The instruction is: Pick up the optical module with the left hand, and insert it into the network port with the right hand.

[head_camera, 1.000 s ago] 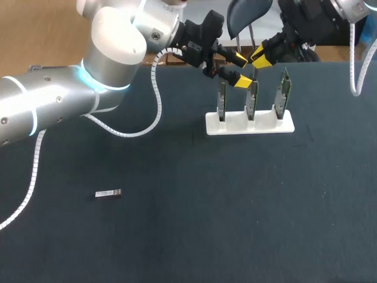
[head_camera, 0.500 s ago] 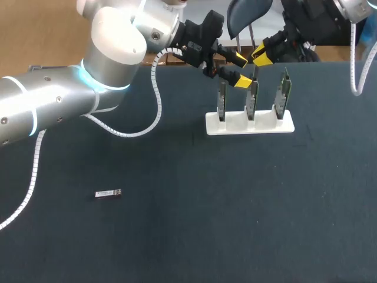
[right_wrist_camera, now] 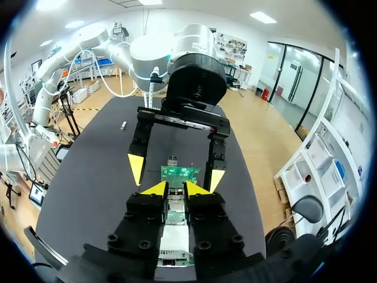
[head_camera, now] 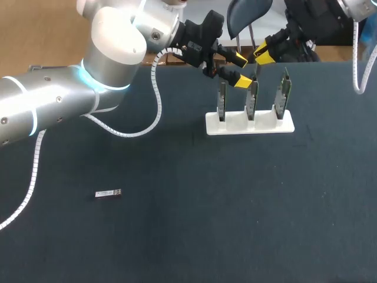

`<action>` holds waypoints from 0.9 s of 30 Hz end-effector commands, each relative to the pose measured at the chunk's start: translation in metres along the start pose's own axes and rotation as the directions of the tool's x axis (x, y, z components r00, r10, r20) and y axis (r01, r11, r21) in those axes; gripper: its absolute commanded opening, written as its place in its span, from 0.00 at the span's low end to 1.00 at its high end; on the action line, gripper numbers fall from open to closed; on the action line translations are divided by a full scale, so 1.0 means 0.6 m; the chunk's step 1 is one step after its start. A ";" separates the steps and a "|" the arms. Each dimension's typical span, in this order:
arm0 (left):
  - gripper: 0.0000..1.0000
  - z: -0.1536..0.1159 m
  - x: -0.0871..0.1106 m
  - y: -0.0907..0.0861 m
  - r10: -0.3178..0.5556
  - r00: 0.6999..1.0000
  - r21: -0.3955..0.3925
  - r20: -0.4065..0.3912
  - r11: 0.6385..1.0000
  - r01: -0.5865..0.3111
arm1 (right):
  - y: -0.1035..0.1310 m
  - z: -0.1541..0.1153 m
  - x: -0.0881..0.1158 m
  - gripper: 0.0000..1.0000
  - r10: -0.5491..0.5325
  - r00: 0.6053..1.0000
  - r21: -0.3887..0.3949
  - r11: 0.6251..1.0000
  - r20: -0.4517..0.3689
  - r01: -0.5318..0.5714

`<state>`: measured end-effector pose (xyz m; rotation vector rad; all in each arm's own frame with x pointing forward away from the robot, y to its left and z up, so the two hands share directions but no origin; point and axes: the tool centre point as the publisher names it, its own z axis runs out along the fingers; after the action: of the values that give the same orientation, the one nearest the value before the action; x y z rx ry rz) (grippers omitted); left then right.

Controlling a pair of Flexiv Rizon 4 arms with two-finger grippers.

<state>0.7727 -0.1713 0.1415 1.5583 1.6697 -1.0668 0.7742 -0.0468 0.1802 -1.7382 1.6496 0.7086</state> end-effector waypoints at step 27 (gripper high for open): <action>1.00 0.001 -0.001 0.003 0.000 1.000 0.003 -0.003 1.000 0.000 | 0.011 -0.002 -0.008 0.00 -0.002 1.000 0.045 0.999 0.022 0.001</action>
<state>0.7727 -0.1713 0.1415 1.5583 1.6697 -1.0668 0.7708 -0.0432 0.1845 -1.7025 1.6380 0.6862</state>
